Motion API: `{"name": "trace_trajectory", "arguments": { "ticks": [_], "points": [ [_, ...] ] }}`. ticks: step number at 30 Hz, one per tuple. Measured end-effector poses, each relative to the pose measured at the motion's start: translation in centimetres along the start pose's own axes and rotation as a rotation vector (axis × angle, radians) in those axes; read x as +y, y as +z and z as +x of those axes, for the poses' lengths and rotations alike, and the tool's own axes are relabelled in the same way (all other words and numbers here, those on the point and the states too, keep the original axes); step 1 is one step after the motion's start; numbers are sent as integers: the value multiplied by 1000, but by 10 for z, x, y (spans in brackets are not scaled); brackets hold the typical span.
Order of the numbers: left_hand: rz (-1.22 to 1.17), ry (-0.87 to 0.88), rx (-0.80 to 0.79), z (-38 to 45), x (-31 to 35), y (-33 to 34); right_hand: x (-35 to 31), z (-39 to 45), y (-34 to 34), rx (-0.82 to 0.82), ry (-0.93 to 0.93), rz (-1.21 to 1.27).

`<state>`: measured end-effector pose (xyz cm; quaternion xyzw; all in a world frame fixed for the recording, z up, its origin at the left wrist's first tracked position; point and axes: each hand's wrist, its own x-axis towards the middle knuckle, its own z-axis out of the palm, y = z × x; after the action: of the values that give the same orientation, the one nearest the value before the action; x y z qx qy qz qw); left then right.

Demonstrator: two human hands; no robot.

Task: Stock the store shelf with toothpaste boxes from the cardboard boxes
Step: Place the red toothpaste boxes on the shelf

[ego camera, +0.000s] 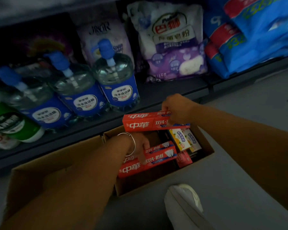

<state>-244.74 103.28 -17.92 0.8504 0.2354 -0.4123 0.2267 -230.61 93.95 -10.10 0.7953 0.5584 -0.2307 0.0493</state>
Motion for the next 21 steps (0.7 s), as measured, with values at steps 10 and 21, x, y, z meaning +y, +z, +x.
{"name": "trace_trajectory", "arguments": {
  "ticks": [10,21],
  "points": [
    [8,-32,100,-93,21,-52,-24,-46,-58,171,-38,-58],
    [64,13,218,-194,38,-101,-49,-96,-124,319,-56,-60]
  ]
}}
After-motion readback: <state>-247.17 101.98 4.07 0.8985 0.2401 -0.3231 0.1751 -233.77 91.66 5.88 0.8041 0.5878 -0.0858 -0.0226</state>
